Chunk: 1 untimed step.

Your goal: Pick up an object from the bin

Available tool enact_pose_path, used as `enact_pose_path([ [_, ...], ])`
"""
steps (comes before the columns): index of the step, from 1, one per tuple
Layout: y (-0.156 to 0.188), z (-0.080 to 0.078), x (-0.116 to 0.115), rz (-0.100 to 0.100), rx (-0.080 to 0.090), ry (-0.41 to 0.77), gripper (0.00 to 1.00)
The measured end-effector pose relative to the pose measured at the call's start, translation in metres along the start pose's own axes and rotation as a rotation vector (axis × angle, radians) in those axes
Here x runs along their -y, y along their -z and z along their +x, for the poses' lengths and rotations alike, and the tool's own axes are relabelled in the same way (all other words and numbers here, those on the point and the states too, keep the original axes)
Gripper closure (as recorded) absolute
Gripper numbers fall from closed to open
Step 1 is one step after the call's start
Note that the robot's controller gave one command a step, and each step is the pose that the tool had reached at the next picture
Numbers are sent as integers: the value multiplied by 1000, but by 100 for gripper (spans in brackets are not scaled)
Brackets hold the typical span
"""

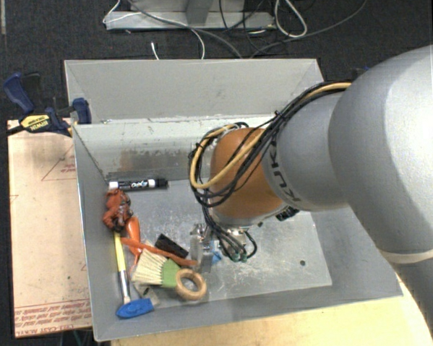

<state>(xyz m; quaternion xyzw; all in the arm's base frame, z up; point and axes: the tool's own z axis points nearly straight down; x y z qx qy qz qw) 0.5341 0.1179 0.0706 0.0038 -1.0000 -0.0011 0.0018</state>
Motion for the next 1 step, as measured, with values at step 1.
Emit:
enact_pose_path([
  [1, 0, 0, 0, 0, 0, 0, 100],
])
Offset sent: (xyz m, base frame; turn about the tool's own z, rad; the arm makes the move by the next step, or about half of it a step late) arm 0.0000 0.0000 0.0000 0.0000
